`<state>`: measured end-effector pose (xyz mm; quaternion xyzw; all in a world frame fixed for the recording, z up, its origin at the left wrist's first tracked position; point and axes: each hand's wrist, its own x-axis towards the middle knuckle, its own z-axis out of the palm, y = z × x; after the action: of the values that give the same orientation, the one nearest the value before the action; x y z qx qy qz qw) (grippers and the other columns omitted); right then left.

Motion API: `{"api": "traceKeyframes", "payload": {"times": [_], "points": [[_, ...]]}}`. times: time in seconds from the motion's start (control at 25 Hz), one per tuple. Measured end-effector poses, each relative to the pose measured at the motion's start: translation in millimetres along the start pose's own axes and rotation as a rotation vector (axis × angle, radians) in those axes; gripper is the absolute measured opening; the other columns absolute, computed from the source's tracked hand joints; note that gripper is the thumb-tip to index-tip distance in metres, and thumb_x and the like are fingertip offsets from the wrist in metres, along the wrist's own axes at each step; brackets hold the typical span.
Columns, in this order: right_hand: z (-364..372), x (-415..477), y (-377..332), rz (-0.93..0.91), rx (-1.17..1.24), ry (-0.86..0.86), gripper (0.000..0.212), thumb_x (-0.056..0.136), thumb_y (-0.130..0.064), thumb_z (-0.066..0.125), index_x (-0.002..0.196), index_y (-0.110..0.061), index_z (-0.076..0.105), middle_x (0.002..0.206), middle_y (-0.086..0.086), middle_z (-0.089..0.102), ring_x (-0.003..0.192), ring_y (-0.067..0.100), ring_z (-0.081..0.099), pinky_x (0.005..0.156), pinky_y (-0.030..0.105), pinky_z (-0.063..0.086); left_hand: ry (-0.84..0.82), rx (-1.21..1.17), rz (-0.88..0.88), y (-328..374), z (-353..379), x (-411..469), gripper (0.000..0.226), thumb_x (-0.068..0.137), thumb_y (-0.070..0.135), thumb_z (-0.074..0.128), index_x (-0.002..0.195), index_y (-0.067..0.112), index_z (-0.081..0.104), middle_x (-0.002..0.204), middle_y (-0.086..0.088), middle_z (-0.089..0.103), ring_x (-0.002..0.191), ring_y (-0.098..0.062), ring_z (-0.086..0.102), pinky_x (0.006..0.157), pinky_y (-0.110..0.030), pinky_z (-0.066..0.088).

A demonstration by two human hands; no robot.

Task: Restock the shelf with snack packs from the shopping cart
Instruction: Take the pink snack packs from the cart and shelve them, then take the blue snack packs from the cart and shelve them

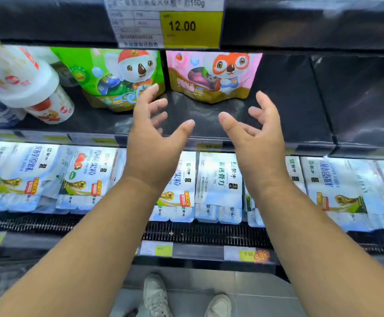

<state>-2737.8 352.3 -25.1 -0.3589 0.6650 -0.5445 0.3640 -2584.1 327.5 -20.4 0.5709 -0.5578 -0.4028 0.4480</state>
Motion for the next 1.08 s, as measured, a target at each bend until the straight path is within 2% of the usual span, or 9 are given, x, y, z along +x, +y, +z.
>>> {"api": "traceKeyframes", "payload": {"times": [0.16,0.24,0.44,0.56,0.64,0.76,0.92,1.08], "points": [[-8.7,-45.8,-32.9,0.019,0.036,-0.078,0.072,0.085,-0.037,0.074,0.146,-0.034,0.036,0.139,-0.008,0.043,0.114,0.009,0.058,0.081,0.015,0.047,-0.033,-0.029,-0.021,34.0,-41.2,-50.4,0.067,0.077,0.031,0.074,0.131,0.046,0.037,0.135,0.012,0.052,0.126,-0.004,0.052,0.110,-0.033,0.042],[-13.9,-71.0,-59.0,0.025,0.017,-0.152,0.071,0.085,-0.037,0.074,0.145,-0.035,0.037,0.139,-0.008,0.043,0.116,0.009,0.056,0.087,0.022,0.050,-0.050,-0.045,-0.059,55.7,-68.3,-73.7,0.069,0.076,0.033,0.075,0.131,0.048,0.036,0.138,0.014,0.051,0.128,-0.003,0.050,0.112,-0.034,0.038],[-41.9,-120.5,-117.3,-0.051,-0.057,-0.321,0.068,0.083,-0.038,0.075,0.140,-0.040,0.039,0.138,-0.007,0.045,0.116,0.007,0.056,0.096,0.032,0.050,-0.125,-0.015,-0.104,107.4,-127.3,-129.0,0.088,0.070,0.034,0.079,0.144,0.039,0.031,0.139,0.016,0.052,0.129,0.002,0.049,0.114,-0.031,0.035],[-52.2,-154.2,-151.9,-0.054,-0.045,-0.392,0.062,0.082,-0.037,0.076,0.133,-0.045,0.042,0.137,-0.007,0.047,0.118,0.009,0.056,0.101,0.037,0.049,-0.116,0.005,-0.092,141.3,-164.9,-160.2,0.084,0.067,0.044,0.081,0.135,0.053,0.033,0.139,0.021,0.051,0.131,0.002,0.047,0.116,-0.036,0.035],[-50.5,-178.4,-173.0,-0.068,-0.026,-0.458,0.065,0.078,-0.041,0.077,0.133,-0.044,0.043,0.136,-0.009,0.049,0.118,0.007,0.055,0.102,0.039,0.049,-0.102,0.014,-0.093,161.4,-190.1,-178.1,0.079,0.071,0.043,0.083,0.132,0.056,0.034,0.141,0.021,0.049,0.132,0.002,0.046,0.116,-0.037,0.034],[-38.8,-206.1,-196.9,-0.118,-0.030,-0.546,0.067,0.075,-0.046,0.073,0.135,-0.044,0.043,0.134,-0.012,0.050,0.117,0.002,0.055,0.101,0.039,0.051,-0.058,-0.003,-0.085,178.4,-222.1,-198.3,0.080,0.070,0.038,0.084,0.131,0.056,0.036,0.144,0.018,0.048,0.133,0.000,0.046,0.116,-0.039,0.035],[-9.6,-244.5,-211.8,-0.143,-0.022,-0.665,0.064,0.072,-0.047,0.074,0.127,-0.054,0.041,0.134,-0.014,0.051,0.116,0.002,0.055,0.101,0.036,0.050,0.008,-0.027,-0.094,182.2,-263.5,-221.4,0.083,0.063,0.041,0.080,0.132,0.052,0.036,0.144,0.016,0.049,0.132,-0.001,0.048,0.114,-0.033,0.035],[24.4,-284.7,-209.2,-0.147,-0.048,-0.722,0.070,0.071,-0.048,0.075,0.132,-0.051,0.042,0.133,-0.017,0.051,0.115,0.001,0.056,0.099,0.032,0.050,-0.029,0.000,-0.106,171.0,-305.9,-238.7,0.087,0.067,0.039,0.081,0.139,0.049,0.033,0.146,0.018,0.046,0.133,0.001,0.046,0.116,-0.036,0.033]]}}
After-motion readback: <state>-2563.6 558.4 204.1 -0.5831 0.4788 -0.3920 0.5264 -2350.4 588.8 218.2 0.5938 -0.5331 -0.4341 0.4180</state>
